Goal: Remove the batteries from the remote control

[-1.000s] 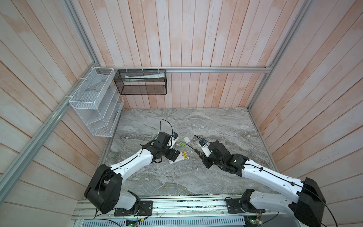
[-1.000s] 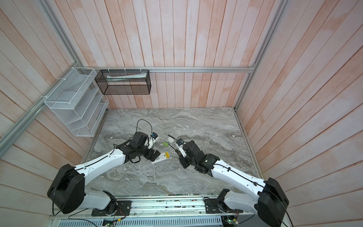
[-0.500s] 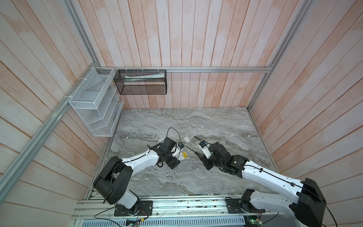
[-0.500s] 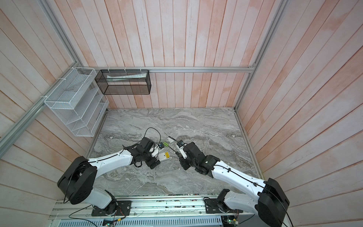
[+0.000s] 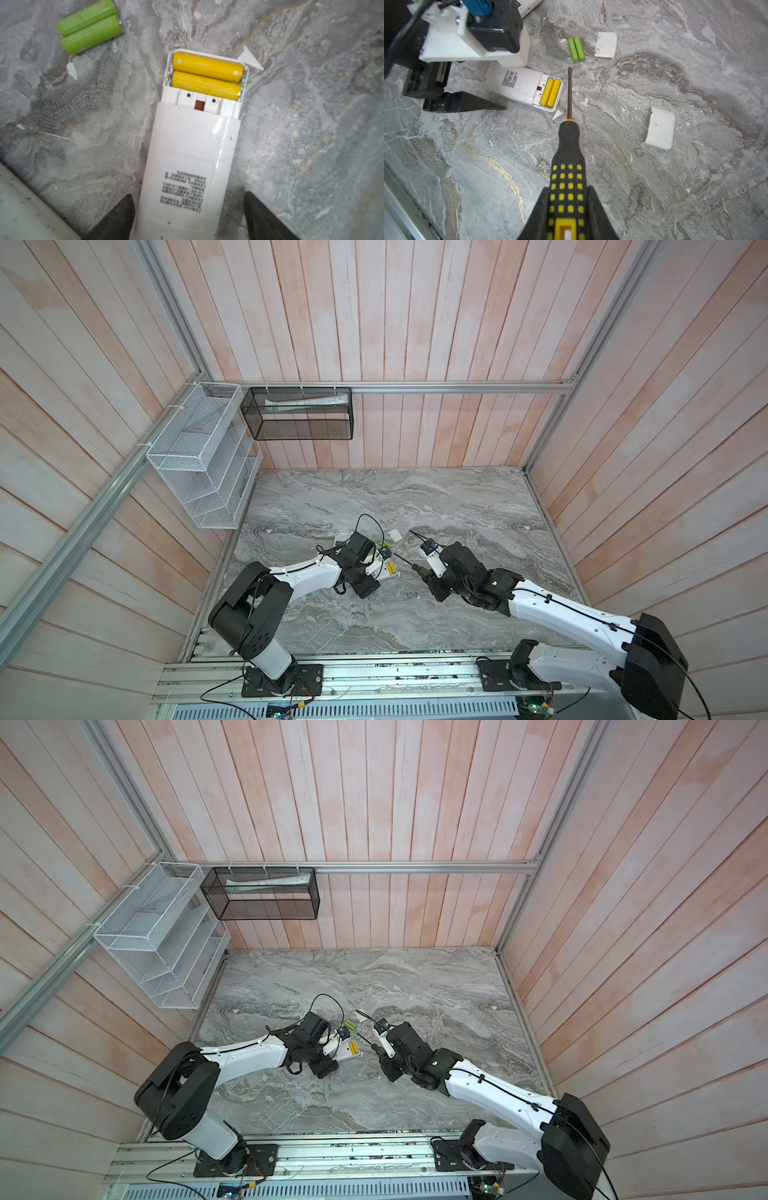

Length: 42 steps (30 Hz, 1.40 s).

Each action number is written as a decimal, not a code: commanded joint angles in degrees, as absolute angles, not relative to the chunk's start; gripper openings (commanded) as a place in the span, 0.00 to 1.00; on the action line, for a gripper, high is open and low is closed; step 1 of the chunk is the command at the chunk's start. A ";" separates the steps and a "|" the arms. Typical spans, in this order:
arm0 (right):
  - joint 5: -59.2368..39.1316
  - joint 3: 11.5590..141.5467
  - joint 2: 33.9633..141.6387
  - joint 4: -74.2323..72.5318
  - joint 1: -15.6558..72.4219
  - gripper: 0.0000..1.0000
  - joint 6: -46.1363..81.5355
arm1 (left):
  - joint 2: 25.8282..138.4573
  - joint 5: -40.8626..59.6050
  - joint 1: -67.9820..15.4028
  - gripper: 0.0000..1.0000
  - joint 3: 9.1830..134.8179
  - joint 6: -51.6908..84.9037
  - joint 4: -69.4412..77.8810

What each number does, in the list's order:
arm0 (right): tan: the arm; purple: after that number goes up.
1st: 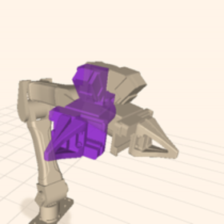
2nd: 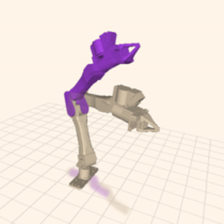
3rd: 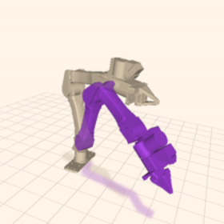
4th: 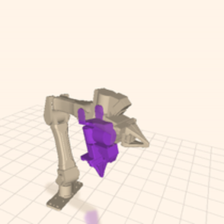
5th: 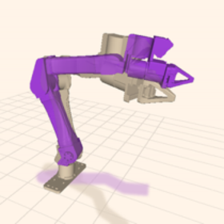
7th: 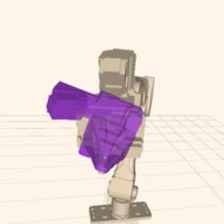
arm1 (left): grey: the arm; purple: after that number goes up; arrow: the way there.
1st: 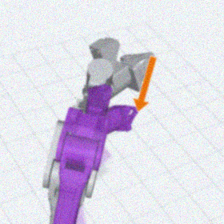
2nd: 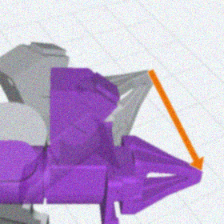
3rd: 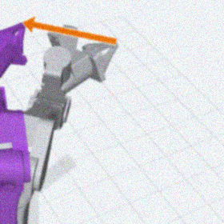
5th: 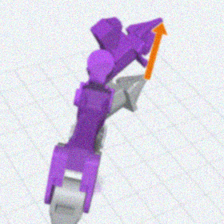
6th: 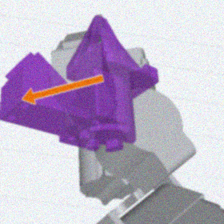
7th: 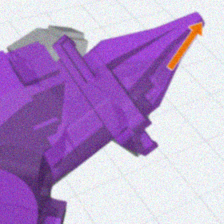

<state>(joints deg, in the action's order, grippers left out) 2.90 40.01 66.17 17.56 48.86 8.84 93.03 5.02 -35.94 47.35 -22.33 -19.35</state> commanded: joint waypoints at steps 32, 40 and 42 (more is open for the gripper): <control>6.63 35.98 62.40 15.91 54.33 0.00 12.22 | 95.63 0.74 -35.18 0.51 46.91 -26.63 -21.88; 9.12 36.74 63.00 17.67 57.76 0.00 15.07 | 95.11 2.77 -32.04 0.52 47.87 -27.76 -24.92; 9.91 36.95 63.19 17.75 58.60 0.00 15.74 | 95.23 3.07 -31.30 0.51 48.29 -28.30 -25.82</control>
<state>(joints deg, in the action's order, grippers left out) 7.51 36.14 63.09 16.86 57.52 13.76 93.54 6.07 -33.21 48.03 -26.61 -20.14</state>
